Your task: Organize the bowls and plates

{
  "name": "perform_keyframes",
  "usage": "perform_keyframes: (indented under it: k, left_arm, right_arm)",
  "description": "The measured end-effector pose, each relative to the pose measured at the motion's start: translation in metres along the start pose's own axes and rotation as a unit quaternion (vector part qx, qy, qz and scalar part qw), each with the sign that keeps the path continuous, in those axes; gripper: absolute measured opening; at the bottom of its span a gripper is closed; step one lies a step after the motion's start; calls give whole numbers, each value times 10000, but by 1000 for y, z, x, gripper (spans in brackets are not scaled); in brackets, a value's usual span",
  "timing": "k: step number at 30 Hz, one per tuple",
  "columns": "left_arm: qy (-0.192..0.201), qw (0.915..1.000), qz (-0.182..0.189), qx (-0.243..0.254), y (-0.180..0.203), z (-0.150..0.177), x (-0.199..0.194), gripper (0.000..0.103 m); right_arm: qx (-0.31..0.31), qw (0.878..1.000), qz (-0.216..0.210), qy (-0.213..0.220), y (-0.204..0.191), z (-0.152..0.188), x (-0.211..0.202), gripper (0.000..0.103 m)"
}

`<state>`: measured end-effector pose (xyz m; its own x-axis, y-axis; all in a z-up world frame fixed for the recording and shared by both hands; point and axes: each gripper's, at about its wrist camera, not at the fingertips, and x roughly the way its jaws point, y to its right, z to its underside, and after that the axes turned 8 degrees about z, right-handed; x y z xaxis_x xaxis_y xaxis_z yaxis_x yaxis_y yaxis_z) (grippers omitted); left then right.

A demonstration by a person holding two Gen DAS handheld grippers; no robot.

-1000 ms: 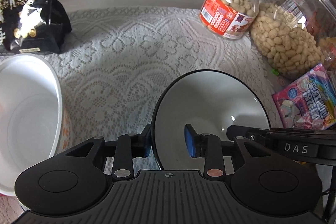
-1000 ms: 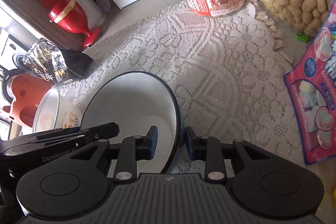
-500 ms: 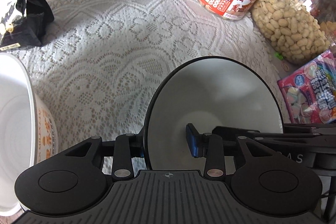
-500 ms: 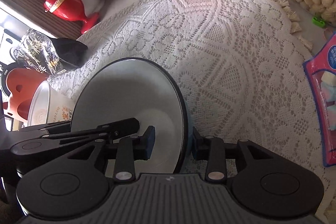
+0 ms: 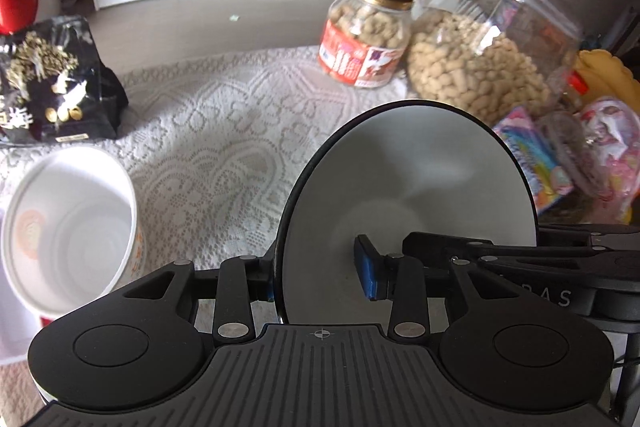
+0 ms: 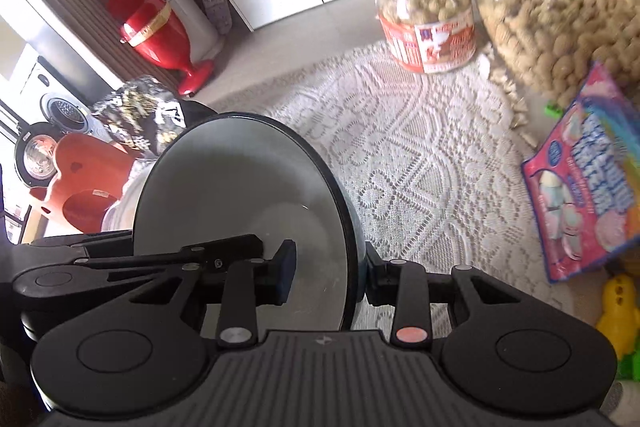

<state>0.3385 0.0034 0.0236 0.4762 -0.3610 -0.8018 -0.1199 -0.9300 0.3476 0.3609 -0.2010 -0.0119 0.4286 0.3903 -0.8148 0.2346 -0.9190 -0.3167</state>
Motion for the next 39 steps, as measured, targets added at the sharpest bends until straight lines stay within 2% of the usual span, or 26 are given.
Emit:
perform_keyframes:
  k: [4,8,15,18,22,25,32,39]
  left_arm:
    - [-68,10000,38,50,20,13,-16,39]
    - [-343,9993,53,141,31,38,-17,39]
    - [-1108,9938,126,30,26,77,14,39]
    - [-1274,9917,178,8,23,86,23,36]
    - [-1207,9923,254,67,26,90,24,35]
    - [-1131,9934,142,124,30,88,26,34]
    - [-1169,9927,284,-10,23,88,26,32]
    - [-1169,9925,348,-52,20,86,21,30]
  right_arm:
    - [-40,10000,77,21,0,16,-31,35]
    - [-161,9997,127,-166,4,41,-43,36]
    - [-155,9951,158,-965,17,83,-19,36]
    - [-150,9929,208,-1161,22,94,-6,36]
    - [-97,9909,238,-1321,31,104,6,39]
    - [-57,9920,133,-1251,34,104,8,40]
    - [-189,9929,153,-1162,32,104,10,42]
    - [-27,9935,74,-1139,39,99,8,42]
